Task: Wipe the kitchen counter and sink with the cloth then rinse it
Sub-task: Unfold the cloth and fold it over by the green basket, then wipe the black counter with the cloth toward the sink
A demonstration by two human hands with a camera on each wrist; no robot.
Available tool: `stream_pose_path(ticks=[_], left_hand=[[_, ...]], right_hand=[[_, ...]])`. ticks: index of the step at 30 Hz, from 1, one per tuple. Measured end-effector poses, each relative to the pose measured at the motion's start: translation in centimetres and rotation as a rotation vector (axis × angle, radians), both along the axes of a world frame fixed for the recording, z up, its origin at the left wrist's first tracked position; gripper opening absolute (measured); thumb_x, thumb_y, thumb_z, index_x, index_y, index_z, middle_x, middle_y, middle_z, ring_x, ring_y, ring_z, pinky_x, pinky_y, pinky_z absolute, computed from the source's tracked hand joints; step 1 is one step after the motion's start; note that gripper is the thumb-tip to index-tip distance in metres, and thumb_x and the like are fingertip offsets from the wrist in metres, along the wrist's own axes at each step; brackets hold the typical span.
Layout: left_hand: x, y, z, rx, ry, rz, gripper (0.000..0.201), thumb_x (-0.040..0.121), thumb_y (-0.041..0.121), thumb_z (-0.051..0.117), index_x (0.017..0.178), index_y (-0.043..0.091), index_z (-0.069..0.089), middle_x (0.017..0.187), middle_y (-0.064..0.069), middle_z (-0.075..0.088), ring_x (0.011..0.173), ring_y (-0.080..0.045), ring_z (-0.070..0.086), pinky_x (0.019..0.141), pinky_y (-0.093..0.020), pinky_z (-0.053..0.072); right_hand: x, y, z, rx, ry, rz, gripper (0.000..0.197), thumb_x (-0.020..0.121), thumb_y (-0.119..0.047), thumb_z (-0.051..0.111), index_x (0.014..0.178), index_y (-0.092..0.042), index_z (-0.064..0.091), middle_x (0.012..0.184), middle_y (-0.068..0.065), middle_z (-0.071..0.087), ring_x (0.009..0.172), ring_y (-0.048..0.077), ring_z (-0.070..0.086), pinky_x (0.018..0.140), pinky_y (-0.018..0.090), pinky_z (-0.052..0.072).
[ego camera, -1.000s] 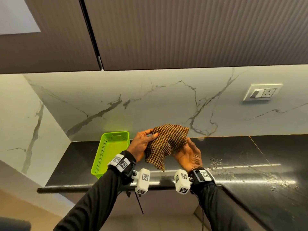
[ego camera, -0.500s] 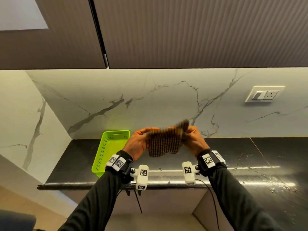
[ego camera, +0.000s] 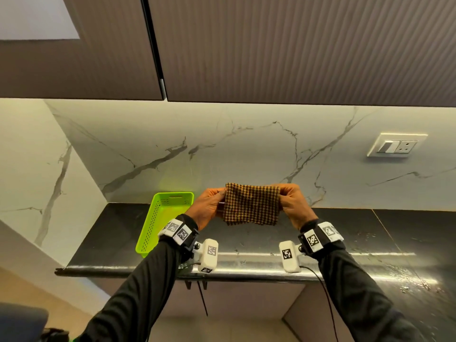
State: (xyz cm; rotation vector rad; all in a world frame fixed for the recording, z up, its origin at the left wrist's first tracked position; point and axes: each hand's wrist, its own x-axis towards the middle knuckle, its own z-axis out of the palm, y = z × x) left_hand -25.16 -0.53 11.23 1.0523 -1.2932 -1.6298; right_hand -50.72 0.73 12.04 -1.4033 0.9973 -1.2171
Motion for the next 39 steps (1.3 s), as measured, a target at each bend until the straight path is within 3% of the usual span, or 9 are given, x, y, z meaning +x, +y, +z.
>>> stream_pose_path(ticks=[4,13,21,23,27,31,33,36,39], left_hand=[[0.7,-0.1,-0.1,-0.069,0.103,-0.065,0.03,0.098,0.031,0.055,0.11,0.015,0.078,0.098,-0.005,0.073,0.083,-0.014,0.067,0.072,-0.031,0.056],[0.3,-0.8,1.0,-0.299,-0.005,0.022,0.021,0.101,0.003,0.057,0.115,0.007,0.072,0.101,0.0,0.079,0.091,-0.011,0.073,0.08,-0.024,0.059],[-1.2,-1.6,-3.1,0.12,-0.287,0.042,0.057,0.105,0.063,0.033,0.109,0.02,0.07,0.107,-0.002,0.073,0.099,-0.018,0.063,0.09,-0.038,0.044],[-1.2,-1.7,-5.0,0.098,-0.372,0.009,0.048,0.104,0.052,0.048,0.118,0.01,0.068,0.116,-0.008,0.072,0.107,-0.022,0.065,0.099,-0.043,0.048],[-1.0,-2.3,-10.2,0.065,-0.369,0.017,0.017,0.092,0.008,0.074,0.107,0.015,0.07,0.095,-0.014,0.078,0.091,-0.028,0.074,0.1,-0.059,0.054],[-3.1,-4.5,-11.5,-0.025,-0.387,0.084,0.03,0.082,0.016,0.086,0.11,0.018,0.077,0.1,-0.008,0.079,0.095,-0.025,0.076,0.089,-0.041,0.062],[-4.1,-5.9,-12.5,-0.059,-0.499,0.11,0.043,0.076,0.016,0.091,0.115,0.014,0.075,0.1,-0.007,0.077,0.09,-0.019,0.074,0.084,-0.031,0.061],[-4.8,-6.0,-15.2,-0.135,-0.874,0.031,0.049,0.075,0.009,0.087,0.122,0.011,0.072,0.116,-0.011,0.073,0.106,-0.028,0.071,0.096,-0.036,0.056],[-3.9,-2.7,-18.4,-0.183,-1.101,0.07,0.04,0.084,0.004,0.073,0.123,0.013,0.071,0.125,-0.013,0.066,0.116,-0.032,0.064,0.099,-0.038,0.049]], right_hand=[[-1.1,0.3,0.6,0.0,-0.104,0.116,0.033,0.081,-0.022,0.078,0.109,-0.005,0.076,0.113,0.025,0.072,0.108,0.035,0.07,0.091,0.04,0.058],[-1.3,-0.9,-0.1,0.138,-0.056,0.064,0.021,0.096,-0.001,0.057,0.112,0.001,0.071,0.106,0.017,0.074,0.092,0.026,0.07,0.078,0.035,0.059],[-0.3,0.0,-6.4,0.383,-0.01,0.043,0.032,0.102,0.001,0.041,0.113,-0.004,0.07,0.099,0.013,0.074,0.085,0.026,0.068,0.07,0.036,0.056],[0.0,1.1,-8.5,0.436,-0.023,0.056,0.039,0.098,0.006,0.042,0.116,-0.012,0.071,0.103,0.012,0.074,0.089,0.026,0.068,0.07,0.038,0.057],[0.9,3.8,-11.5,0.522,-0.192,0.064,0.062,0.09,0.02,0.043,0.134,-0.018,0.062,0.123,0.011,0.07,0.103,0.027,0.069,0.081,0.047,0.057],[1.3,4.6,-14.0,0.484,-0.309,-0.132,0.058,0.082,0.024,0.051,0.127,-0.009,0.065,0.122,0.012,0.071,0.111,0.029,0.069,0.087,0.048,0.059],[1.3,4.8,-16.5,0.455,-0.145,-0.294,0.056,0.074,0.021,0.062,0.114,-0.016,0.073,0.115,0.01,0.074,0.109,0.029,0.07,0.087,0.04,0.06],[1.4,5.5,-19.5,0.368,0.567,-0.38,0.049,0.065,0.006,0.07,0.098,-0.03,0.075,0.126,0.007,0.064,0.121,0.028,0.06,0.103,0.034,0.048],[2.3,4.1,-21.4,0.111,0.997,-0.331,0.049,0.076,-0.011,0.069,0.125,-0.015,0.067,0.15,0.016,0.045,0.14,0.034,0.041,0.116,0.044,0.035]])
